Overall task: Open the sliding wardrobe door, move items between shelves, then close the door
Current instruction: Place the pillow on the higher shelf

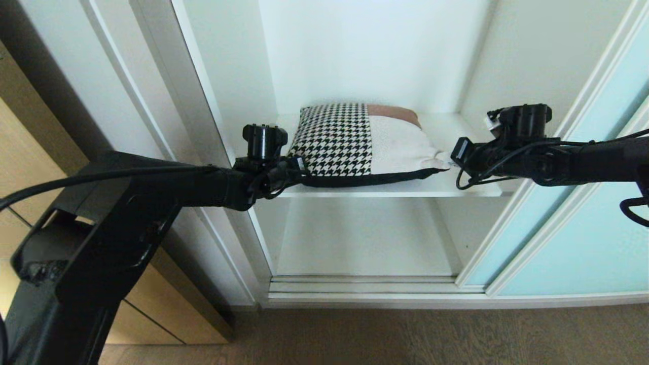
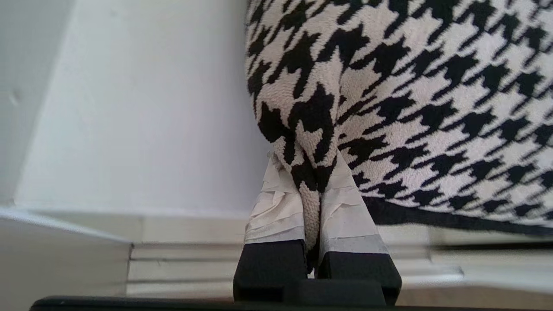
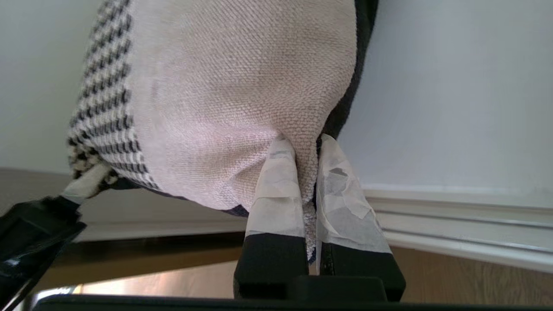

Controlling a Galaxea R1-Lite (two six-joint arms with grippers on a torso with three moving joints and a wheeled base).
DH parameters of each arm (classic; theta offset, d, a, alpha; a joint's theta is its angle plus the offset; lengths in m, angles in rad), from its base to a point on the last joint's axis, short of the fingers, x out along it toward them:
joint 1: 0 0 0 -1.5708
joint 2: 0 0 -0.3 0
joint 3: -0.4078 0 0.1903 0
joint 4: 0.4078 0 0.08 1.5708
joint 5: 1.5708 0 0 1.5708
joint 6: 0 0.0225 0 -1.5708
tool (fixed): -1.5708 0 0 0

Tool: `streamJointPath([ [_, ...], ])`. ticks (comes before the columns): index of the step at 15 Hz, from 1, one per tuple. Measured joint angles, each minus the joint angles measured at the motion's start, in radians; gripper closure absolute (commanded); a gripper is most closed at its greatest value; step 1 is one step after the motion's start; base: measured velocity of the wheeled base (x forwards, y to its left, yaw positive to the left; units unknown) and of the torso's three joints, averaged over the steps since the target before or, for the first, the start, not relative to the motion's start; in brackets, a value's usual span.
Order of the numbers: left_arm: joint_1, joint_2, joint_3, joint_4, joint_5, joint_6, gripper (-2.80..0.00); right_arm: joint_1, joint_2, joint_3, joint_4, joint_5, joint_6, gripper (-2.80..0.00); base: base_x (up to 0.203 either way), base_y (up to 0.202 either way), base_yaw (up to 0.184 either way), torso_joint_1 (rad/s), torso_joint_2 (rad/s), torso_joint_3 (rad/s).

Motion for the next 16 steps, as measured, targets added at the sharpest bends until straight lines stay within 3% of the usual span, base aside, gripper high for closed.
streamJointPath([
  [4,0.010,0.052,-0.073,0.042,0.011,0.004,0.00,0.000,0.071,-0.107,0.007,-0.002,0.003,0.00,0.000,0.000,0.000,0.000,0.00,0.000],
  [12,0.031,0.078,-0.079,-0.019,0.012,0.006,0.00,0.004,0.121,-0.122,-0.034,-0.004,-0.018,0.00,0.000,0.000,0.000,0.000,0.00,0.000],
  [13,0.032,0.078,-0.079,-0.019,0.013,0.005,-2.80,0.005,0.120,-0.118,-0.033,-0.004,-0.018,0.00,0.000,0.000,0.000,0.000,0.00,0.000],
  [16,0.037,0.070,-0.079,-0.010,0.019,0.005,-2.80,0.012,0.116,-0.096,-0.034,-0.008,-0.017,0.00,0.000,0.000,0.000,0.000,0.00,0.000],
])
